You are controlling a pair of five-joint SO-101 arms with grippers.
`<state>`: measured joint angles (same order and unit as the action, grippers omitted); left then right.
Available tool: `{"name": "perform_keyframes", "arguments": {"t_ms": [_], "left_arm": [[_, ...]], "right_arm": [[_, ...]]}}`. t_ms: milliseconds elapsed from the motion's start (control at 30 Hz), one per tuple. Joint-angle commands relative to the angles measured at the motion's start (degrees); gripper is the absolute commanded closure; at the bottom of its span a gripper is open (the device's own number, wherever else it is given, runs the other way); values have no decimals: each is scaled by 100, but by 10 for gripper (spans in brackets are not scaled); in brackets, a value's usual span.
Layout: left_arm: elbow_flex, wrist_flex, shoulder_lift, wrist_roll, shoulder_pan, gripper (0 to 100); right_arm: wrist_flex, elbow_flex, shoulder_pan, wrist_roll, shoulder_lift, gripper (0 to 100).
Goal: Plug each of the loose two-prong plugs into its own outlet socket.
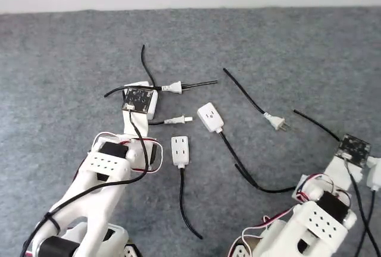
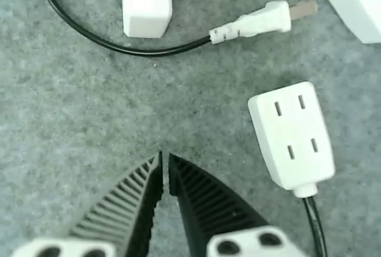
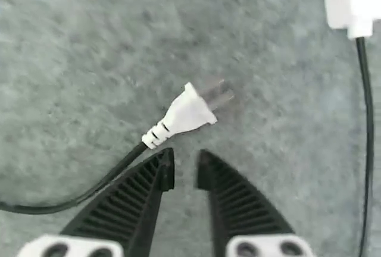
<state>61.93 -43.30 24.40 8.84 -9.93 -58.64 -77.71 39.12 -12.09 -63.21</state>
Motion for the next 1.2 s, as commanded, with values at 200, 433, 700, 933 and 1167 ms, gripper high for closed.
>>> {"name": "perform_keyframes", "arguments": {"t_ms": [200, 433, 700, 933, 1167], "left_arm": [[-48, 185, 167, -62, 9, 987], [-48, 185, 167, -62, 26, 987], [-22, 290, 167, -62, 26, 987], [-22, 290, 167, -62, 35, 987], [-40, 308, 149, -62, 35, 987]], "right_arm": [[-224, 870, 189, -6716, -119, 882], [180, 862, -136, -8703, -119, 876], [936, -141, -84, -10163, -119, 876], [884, -422, -154, -10945, -119, 804], [936, -695, -470, -11042, -75, 781]]}}
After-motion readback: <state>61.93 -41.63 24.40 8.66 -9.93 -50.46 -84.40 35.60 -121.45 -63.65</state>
